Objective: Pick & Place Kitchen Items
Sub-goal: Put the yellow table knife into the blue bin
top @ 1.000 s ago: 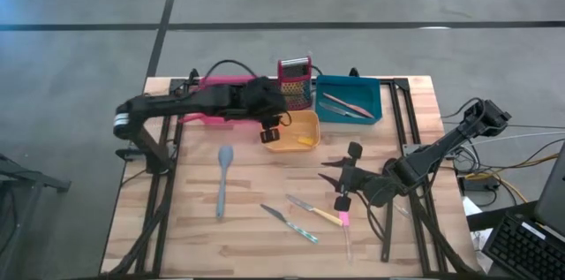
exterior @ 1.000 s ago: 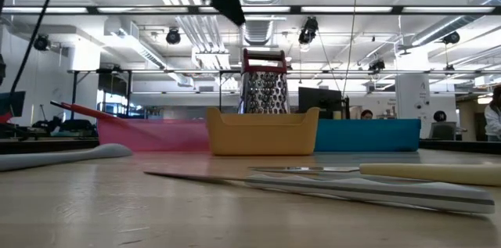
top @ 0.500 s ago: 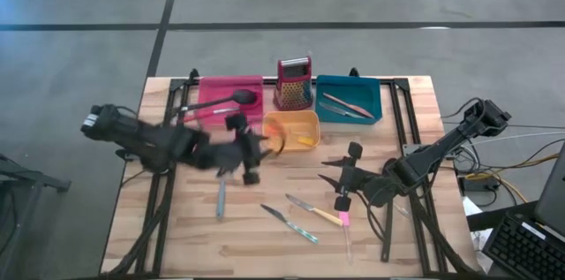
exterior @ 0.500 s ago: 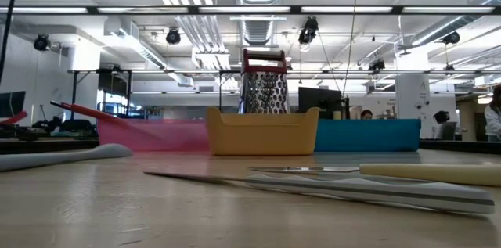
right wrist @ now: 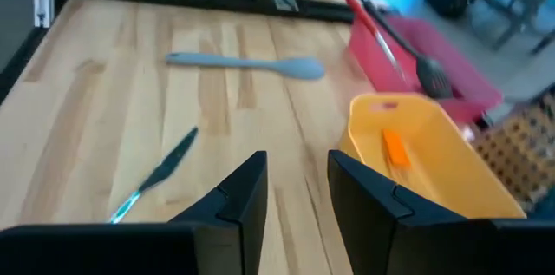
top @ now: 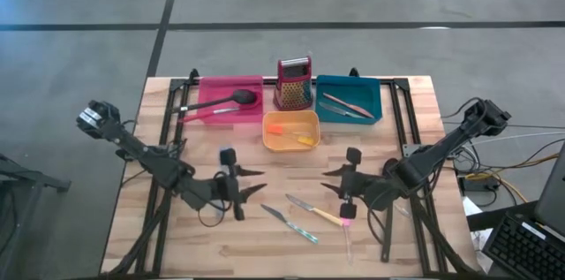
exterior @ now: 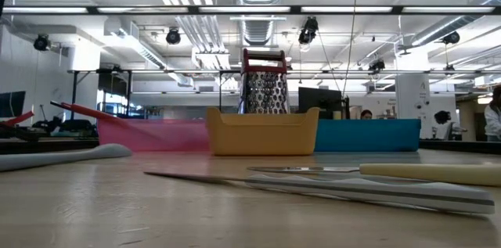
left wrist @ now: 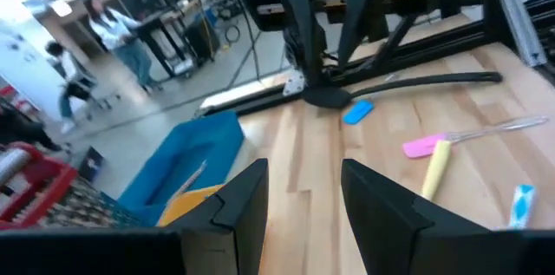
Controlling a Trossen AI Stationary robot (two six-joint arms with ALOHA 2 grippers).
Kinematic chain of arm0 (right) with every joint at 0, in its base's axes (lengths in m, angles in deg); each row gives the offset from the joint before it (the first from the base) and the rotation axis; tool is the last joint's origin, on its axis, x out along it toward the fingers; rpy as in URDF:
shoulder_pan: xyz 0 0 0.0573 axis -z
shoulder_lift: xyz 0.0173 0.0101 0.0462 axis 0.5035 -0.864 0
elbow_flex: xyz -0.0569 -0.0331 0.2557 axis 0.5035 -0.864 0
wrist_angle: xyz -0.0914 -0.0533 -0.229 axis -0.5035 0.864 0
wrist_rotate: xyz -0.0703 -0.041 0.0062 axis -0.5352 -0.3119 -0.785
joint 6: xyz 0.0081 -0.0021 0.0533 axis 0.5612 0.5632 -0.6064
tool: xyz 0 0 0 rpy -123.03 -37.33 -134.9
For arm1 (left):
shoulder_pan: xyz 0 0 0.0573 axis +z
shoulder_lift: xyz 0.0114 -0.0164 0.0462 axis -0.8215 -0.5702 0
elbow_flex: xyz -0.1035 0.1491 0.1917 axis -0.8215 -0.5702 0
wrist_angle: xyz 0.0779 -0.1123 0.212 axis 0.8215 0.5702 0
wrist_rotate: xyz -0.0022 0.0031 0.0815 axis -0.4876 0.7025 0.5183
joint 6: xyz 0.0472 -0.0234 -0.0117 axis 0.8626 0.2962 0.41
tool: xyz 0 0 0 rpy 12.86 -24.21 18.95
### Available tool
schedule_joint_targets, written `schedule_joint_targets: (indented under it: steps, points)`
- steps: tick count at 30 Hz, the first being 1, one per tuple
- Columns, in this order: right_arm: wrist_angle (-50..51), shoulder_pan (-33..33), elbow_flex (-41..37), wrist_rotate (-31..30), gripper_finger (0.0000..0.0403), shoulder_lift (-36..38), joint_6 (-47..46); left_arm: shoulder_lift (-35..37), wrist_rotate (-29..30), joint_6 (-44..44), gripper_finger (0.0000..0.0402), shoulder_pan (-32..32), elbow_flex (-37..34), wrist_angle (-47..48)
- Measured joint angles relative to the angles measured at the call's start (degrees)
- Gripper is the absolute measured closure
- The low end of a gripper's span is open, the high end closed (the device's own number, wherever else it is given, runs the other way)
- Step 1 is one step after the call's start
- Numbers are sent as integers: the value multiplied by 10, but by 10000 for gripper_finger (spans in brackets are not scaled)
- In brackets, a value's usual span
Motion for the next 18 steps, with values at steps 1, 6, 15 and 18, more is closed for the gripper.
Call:
schedule_joint_targets:
  steps: [1, 6, 15, 18]
  points:
    - [21, 0, 6, 1, 292, 0, -16, 5, 4, 6, 250, 0, -2, -3]
    - [98, 0, 28, 6, 305, 0, -76, 30, 7, -2, 250, -3, -5, 10]
    - [133, 0, 29, 61, 325, -10, -148, 67, 5, -97, 250, -6, -5, 108]
    - [139, 1, 28, 93, 329, -30, -161, 71, 5, -102, 250, -6, -5, 111]
